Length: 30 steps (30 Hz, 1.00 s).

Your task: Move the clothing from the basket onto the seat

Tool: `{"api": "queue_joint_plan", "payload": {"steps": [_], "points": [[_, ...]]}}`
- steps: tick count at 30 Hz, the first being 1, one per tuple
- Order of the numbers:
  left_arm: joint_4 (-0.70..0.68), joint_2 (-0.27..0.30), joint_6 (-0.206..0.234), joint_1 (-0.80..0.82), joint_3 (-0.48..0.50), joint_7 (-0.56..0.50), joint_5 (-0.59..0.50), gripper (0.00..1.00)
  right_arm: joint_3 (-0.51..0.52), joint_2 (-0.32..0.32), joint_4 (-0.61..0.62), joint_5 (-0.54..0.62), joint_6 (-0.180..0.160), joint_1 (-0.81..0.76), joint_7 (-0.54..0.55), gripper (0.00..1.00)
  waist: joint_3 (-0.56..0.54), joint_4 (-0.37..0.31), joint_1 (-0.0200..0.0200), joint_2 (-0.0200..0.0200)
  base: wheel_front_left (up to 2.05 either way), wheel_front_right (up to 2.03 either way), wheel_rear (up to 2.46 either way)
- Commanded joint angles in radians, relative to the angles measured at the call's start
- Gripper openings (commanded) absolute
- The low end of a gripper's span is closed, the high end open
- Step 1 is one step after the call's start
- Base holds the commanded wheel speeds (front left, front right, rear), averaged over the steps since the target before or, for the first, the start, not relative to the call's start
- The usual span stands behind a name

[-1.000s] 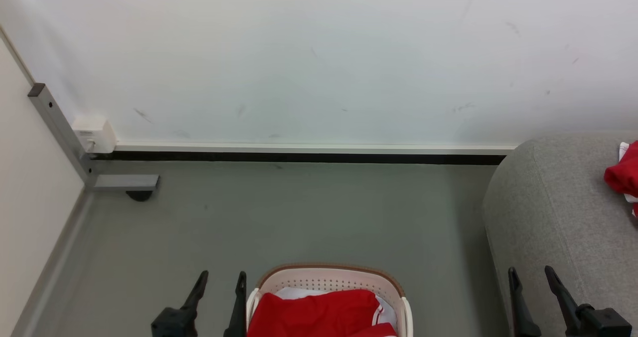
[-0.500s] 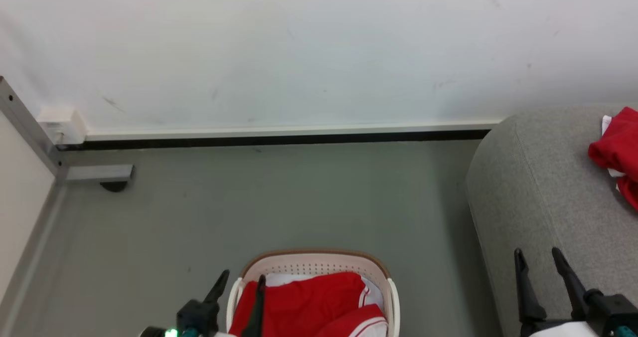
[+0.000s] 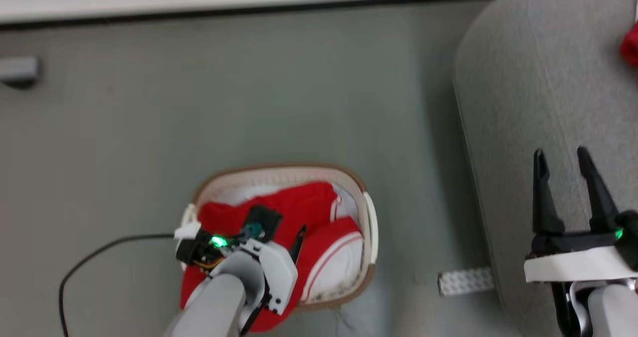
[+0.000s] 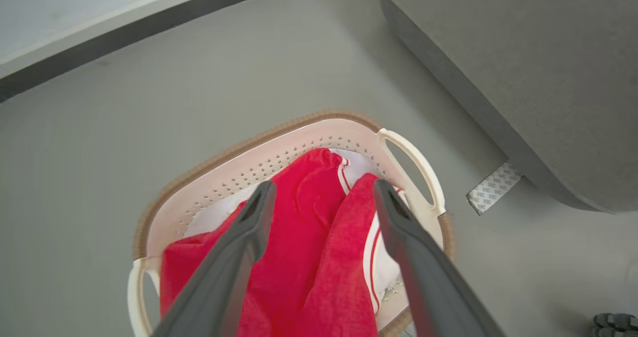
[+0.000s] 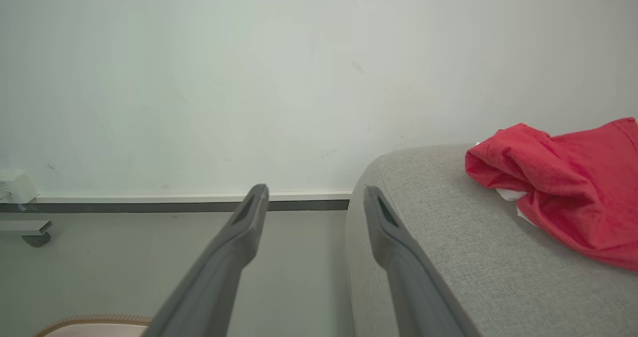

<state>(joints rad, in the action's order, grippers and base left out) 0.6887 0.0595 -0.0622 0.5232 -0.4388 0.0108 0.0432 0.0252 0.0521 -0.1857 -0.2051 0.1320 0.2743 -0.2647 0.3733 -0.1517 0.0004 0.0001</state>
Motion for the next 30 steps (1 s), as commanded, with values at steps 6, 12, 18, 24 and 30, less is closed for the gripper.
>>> {"api": "queue_joint_plan", "payload": {"steps": [6, 12, 18, 24, 30], "points": [[0.182, -0.001, -0.003, 0.148, -0.015, -0.084, 0.006, 1.00, -0.015, -0.001, 0.083, -0.026, -0.002, 0.074, 0.001, 1.00, 0.299, -0.130, -0.0004, -0.0001, 0.00, 0.00, 0.00], [0.286, 0.006, 0.019, 0.219, -0.010, -0.094, 0.009, 1.00, -0.027, -0.002, 0.122, -0.038, -0.002, 0.082, 0.001, 1.00, 0.382, -0.157, -0.0004, -0.0001, 0.00, 0.00, 0.00], [0.384, 0.030, 0.048, 0.280, 0.000, -0.090, 0.014, 1.00, -0.039, -0.002, 0.150, -0.064, -0.003, 0.089, 0.000, 1.00, 0.451, -0.184, -0.0004, -0.0001, 0.00, 0.00, 0.00], [0.445, 0.043, 0.046, 0.312, -0.006, -0.078, 0.017, 1.00, -0.047, -0.002, 0.162, -0.076, -0.003, 0.086, 0.000, 1.00, 0.500, -0.209, -0.0004, -0.0001, 0.00, 0.00, 0.00], [0.464, 0.025, 0.040, 0.334, -0.023, -0.014, 0.024, 0.00, -0.039, -0.001, 0.145, -0.081, -0.003, 0.090, 0.000, 1.00, 0.486, -0.205, -0.0004, -0.0001, 0.00, 0.00, 0.00]]}}
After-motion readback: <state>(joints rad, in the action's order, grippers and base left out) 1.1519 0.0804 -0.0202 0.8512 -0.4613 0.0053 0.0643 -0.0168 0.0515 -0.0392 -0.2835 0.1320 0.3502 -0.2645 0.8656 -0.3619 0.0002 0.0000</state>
